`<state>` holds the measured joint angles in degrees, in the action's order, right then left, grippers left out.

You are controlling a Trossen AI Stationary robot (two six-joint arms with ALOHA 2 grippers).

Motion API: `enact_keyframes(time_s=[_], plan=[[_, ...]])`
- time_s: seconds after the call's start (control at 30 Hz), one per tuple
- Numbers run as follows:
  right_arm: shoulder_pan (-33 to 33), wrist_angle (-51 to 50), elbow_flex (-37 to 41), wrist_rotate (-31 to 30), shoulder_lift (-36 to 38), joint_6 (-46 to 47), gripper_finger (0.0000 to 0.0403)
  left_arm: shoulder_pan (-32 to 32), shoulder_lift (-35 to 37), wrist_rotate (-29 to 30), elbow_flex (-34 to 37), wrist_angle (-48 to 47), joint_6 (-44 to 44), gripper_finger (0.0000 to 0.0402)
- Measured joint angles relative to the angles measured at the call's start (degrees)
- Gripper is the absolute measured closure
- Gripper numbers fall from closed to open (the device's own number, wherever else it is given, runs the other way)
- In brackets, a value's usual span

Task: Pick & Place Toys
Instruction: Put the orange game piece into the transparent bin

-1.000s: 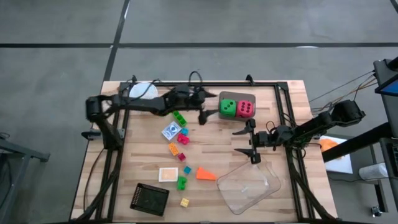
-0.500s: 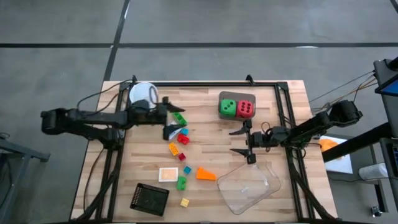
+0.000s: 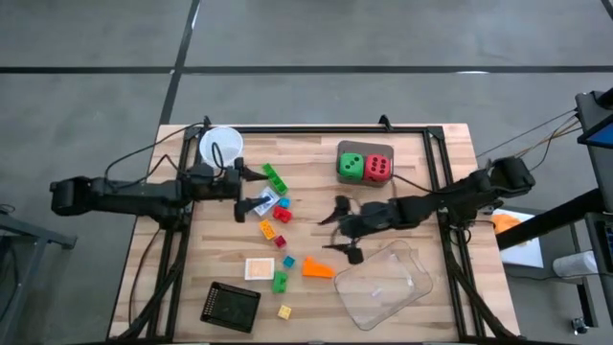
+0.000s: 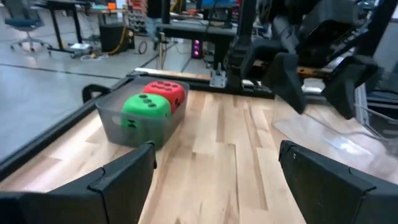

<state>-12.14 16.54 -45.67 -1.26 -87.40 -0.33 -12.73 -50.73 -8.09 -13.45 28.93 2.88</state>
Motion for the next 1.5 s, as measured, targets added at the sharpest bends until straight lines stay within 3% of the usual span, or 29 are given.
enact_keyframes(time_s=[0.27,0.6,1.1,1.33,1.5], plan=[[-0.7,-20.57,-16.35,6.65,-10.09,4.95,0.0094,0.28,1.57,-2.69,1.93,0.38,-1.63,0.0058],[-3.1,-30.96,-27.55,11.97,-20.04,10.27,0.0094,0.44,6.33,-11.41,2.72,-2.75,-3.35,0.0058],[-4.24,-33.78,-29.09,11.75,-27.01,16.73,0.0094,0.81,13.54,-13.62,2.66,-7.39,-4.52,0.0063],[-4.26,-34.4,-29.11,11.06,-27.97,17.76,0.0094,0.81,15.42,-13.52,2.66,-9.73,-4.4,0.0099],[-4.28,-36.98,-29.09,6.74,-28.37,18.08,0.0094,0.81,15.4,-13.38,2.66,-9.75,-4.38,0.0126]])
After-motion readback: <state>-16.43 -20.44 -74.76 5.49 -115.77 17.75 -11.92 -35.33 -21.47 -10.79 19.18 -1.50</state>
